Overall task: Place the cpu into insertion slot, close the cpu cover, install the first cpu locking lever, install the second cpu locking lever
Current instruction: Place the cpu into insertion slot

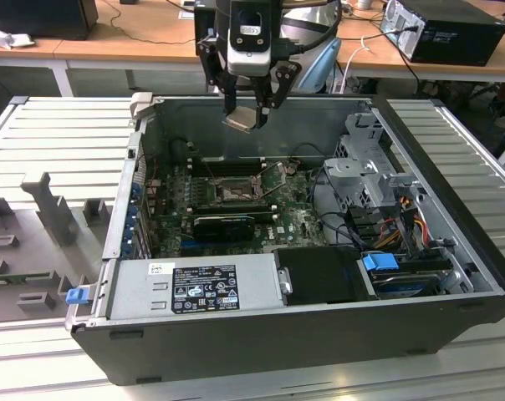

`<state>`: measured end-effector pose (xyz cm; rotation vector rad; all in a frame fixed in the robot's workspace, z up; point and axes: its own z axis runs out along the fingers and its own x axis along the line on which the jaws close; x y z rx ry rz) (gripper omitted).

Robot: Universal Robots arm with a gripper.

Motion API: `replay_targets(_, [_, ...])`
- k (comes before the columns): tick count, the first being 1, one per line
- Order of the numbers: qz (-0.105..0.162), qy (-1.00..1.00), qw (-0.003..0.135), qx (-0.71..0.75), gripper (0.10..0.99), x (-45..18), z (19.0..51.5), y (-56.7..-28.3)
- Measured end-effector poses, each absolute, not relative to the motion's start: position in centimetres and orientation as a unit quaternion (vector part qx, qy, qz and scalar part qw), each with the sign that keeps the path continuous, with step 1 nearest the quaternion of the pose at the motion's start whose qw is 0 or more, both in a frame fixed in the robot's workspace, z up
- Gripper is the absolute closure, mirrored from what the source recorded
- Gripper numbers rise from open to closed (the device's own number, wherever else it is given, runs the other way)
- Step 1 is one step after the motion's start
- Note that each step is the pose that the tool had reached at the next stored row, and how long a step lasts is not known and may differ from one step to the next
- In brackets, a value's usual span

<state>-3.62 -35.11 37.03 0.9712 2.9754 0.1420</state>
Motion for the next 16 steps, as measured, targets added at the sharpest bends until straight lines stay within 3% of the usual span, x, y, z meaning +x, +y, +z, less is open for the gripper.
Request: replay_targets(16, [0.045, 0.928, 0.007, 0.371, 0.545, -3.62, 36.98, -35.11])
